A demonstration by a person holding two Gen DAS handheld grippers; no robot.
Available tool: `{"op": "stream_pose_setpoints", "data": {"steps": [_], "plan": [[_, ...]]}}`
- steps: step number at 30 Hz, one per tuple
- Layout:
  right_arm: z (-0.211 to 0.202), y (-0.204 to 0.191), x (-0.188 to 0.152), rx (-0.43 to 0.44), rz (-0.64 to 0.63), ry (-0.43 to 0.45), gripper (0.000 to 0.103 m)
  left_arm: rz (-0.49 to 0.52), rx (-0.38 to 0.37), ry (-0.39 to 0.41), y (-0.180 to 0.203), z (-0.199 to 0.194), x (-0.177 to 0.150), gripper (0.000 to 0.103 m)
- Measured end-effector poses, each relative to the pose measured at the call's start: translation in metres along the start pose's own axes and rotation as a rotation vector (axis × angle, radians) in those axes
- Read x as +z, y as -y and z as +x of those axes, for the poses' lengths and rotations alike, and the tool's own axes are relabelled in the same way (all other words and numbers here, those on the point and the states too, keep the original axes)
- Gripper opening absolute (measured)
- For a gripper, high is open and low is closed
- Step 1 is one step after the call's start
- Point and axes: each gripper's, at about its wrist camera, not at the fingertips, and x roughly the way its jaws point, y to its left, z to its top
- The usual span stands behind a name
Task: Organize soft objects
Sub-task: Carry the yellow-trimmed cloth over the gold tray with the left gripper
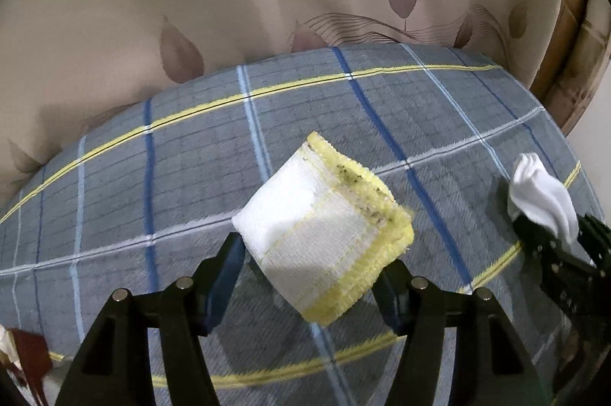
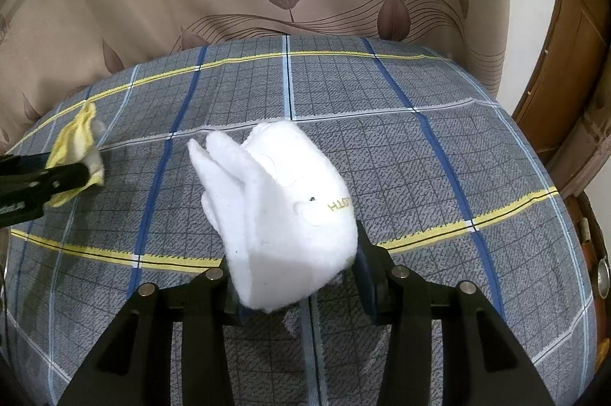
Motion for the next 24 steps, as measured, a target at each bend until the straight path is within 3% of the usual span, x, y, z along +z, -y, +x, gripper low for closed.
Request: {"op": "stream_pose_setpoints", "data": {"steps": [8,20,24], "plan": [[0.000,0.000,0.000,-0.004,-0.002,0.000,0.043,-0.010,0.050,0.016,-0.010,-0.029,-0.022,0.064],[0.000,-0.001,0.000,-0.008,-0.003,-0.002,0.043,-0.032,0.051,0.031,-0.021,-0.085,-0.058,0.064],[0.000,-0.001,0.000,-0.009,-0.004,-0.002,0.043,-0.086,0.033,0.012,-0.036,-0.106,-0.072,0.064]]}}
